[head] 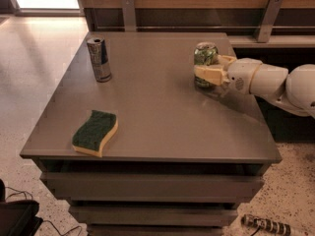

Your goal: Place green can upright

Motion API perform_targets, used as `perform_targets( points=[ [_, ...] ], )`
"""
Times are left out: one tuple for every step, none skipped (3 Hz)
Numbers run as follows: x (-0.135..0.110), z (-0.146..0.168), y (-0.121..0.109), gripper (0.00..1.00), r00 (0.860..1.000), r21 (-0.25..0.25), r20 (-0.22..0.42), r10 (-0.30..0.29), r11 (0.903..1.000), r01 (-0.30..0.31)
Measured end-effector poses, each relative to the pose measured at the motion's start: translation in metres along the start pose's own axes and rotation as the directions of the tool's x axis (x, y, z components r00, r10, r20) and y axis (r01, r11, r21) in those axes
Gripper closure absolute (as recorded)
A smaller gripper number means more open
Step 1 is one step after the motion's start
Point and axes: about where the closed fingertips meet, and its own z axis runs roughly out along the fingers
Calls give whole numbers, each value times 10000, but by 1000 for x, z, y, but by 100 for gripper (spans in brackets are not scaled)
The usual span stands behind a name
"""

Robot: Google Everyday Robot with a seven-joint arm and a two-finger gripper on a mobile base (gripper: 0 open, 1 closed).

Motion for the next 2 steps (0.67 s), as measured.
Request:
perform_targets(
  points=[
    [13,8,5,100,9992,-40,298,285,9996,-284],
    [12,8,5,100,9992,-41,298,284,9996,-283]
  ],
)
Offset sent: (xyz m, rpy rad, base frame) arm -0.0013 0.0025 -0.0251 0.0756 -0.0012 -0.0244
